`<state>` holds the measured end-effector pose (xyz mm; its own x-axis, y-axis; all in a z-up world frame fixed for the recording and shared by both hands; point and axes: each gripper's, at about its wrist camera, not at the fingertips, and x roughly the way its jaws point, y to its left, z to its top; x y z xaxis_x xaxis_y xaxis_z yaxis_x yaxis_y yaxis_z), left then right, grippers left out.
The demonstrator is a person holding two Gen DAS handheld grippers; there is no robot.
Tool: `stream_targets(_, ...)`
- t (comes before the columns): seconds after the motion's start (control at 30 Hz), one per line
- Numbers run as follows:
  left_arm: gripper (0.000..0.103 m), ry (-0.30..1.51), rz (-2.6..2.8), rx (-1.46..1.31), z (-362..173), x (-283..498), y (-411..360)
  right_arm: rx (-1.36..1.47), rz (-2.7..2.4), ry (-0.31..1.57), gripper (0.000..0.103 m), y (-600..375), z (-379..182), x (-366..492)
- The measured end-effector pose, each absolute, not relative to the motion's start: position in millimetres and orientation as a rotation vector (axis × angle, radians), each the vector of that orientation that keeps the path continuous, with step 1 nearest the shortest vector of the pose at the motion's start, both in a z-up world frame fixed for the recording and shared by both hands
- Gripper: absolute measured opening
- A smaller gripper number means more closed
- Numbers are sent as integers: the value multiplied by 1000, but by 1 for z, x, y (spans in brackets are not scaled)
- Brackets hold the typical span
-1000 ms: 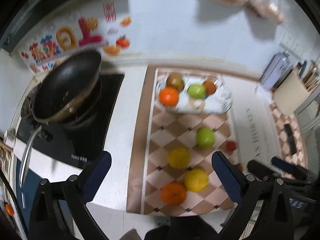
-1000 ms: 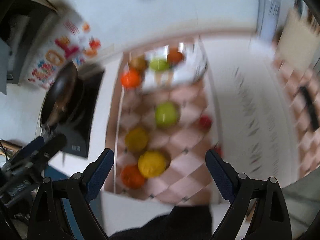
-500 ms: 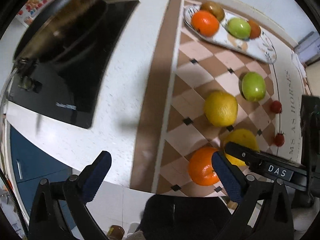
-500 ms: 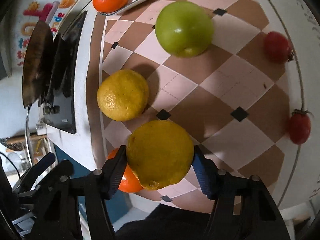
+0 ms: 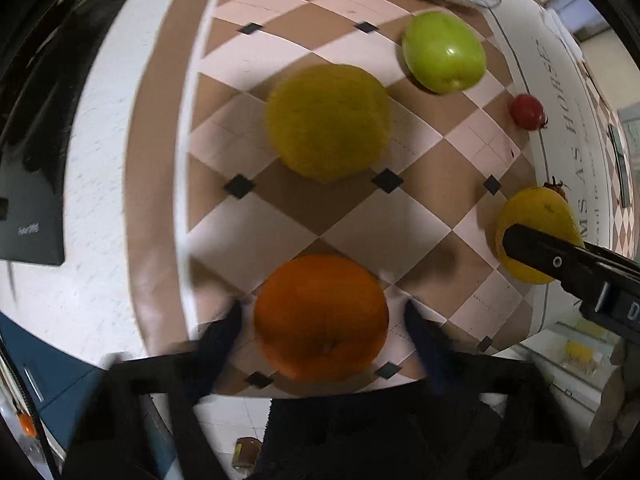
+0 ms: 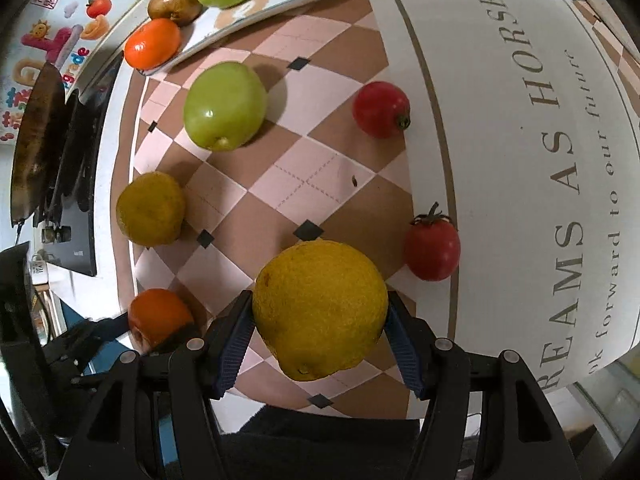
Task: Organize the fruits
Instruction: 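Place the orange on the plate with the left gripper while the right places the lemon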
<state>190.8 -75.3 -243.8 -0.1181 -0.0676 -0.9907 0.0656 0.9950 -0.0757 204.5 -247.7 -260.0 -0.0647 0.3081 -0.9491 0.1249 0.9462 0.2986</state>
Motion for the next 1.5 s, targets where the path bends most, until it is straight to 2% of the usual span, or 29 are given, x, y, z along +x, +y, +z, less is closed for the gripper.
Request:
stream_targets(0.43, 61, 1606, -124, -11, -226, 197, -79, 330, 152, 1604, 66, -249, -256, 212)
stream_targets(0.63, 61, 1485, -180, -82, -160, 222, -78, 377, 171, 1475, 66, -265, -206, 238)
stream_targets(0.73, 61, 1401, -206, -125, -118, 256, -81, 393, 180, 1408, 66, -275, -182, 266)
stream_targets(0.87, 61, 1326, -199, -133, -90, 316, -86, 384, 173, 1354, 66, -284, -174, 322)
stream_targets(1.13, 61, 1424, -125, -104, -147, 415, -97, 319, 171, 1398, 66, -276, -217, 411)
stream_targets(1.3, 61, 1512, -103, -117, -183, 436, -101, 295, 180, 1433, 66, -269, -241, 430)
stream_targets(1.5, 61, 1556, -96, -138, -204, 440, -101, 297, 194, 1464, 66, -267, -256, 440)
